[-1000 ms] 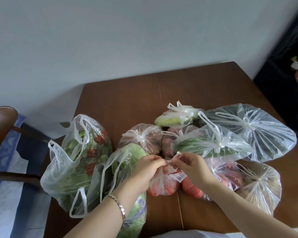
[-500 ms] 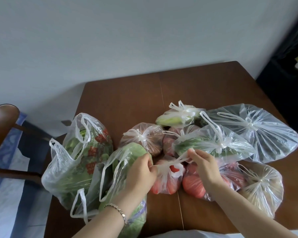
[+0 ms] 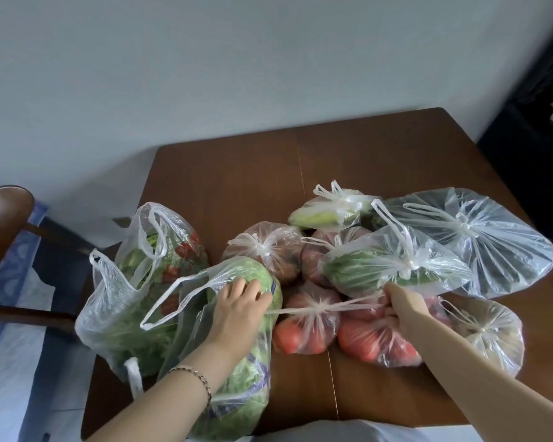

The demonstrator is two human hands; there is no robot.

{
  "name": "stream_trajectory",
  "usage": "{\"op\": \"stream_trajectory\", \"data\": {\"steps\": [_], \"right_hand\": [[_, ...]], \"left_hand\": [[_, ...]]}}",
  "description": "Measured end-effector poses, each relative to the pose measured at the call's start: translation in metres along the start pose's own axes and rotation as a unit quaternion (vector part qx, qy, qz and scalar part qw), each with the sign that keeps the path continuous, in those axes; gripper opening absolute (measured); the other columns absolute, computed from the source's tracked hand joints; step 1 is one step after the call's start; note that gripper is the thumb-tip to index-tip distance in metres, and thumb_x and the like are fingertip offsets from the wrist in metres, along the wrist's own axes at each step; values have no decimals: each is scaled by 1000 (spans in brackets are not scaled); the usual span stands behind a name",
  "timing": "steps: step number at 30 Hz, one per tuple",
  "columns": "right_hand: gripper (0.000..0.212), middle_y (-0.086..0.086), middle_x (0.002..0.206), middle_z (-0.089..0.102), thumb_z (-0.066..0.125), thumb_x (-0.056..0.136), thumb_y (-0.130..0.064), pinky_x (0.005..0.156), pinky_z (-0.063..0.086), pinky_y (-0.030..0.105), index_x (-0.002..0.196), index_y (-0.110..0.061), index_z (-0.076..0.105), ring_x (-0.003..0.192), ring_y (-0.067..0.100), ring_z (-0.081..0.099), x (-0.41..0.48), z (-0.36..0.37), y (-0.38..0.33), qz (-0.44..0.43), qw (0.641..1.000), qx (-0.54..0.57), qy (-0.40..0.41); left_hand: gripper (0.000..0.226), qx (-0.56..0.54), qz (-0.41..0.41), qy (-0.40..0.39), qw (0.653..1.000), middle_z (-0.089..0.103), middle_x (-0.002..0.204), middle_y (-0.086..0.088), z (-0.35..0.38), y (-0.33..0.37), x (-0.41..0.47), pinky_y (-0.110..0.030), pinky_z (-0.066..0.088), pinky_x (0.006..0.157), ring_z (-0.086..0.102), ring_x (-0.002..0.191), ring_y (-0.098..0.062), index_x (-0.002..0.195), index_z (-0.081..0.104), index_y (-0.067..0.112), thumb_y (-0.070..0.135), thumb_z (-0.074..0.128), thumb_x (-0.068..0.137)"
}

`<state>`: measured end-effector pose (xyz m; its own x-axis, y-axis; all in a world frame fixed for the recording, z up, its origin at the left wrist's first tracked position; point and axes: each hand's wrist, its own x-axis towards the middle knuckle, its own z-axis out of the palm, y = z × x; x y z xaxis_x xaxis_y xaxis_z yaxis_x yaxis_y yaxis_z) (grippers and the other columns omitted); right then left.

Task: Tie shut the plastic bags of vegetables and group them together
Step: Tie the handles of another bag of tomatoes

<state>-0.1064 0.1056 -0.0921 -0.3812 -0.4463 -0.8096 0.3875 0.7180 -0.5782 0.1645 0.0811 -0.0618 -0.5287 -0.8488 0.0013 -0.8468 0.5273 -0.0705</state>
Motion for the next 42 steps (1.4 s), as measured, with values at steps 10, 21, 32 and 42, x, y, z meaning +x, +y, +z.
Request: {"op": "stream_trajectory", "data": {"steps": [10,21,32,42], "right_hand": [[22,11,90,68,40,94,-11,87,52,33,97,-6,62,90,22,66,-50,23,-17,-191,928,103,-303],[19,-2,77,64,49,92,-8,63,37,12,82,-15,64,64,-4,54,-17,46,18,-395,852,-321,-124],[11,-16,74,62,62,85,-6,67,44,6,86,-14,70,66,-10,59,-61,58,-30,-456,837,-236,-188],[20,6,99,66,53,90,-9,81,47,23,108,-6,63,87,15,61,-38,56,27,-343,853,-339,-202]], "left_hand": [[31,-740,-194,-137,629,70,76,11,-49,22,23,-17,44,88,63,83,0,56,52,13,1,42,82],[26,-454,-126,-174,865,44,59,9,-6,41,34,-15,30,48,38,48,-2,93,59,10,24,37,99],[26,-542,-158,-154,811,46,56,11,-7,50,44,-12,31,55,41,52,2,59,57,23,20,64,84],[14,-629,-273,-93,722,60,62,9,-9,59,43,-3,40,50,53,55,4,90,70,6,17,62,88]]}}
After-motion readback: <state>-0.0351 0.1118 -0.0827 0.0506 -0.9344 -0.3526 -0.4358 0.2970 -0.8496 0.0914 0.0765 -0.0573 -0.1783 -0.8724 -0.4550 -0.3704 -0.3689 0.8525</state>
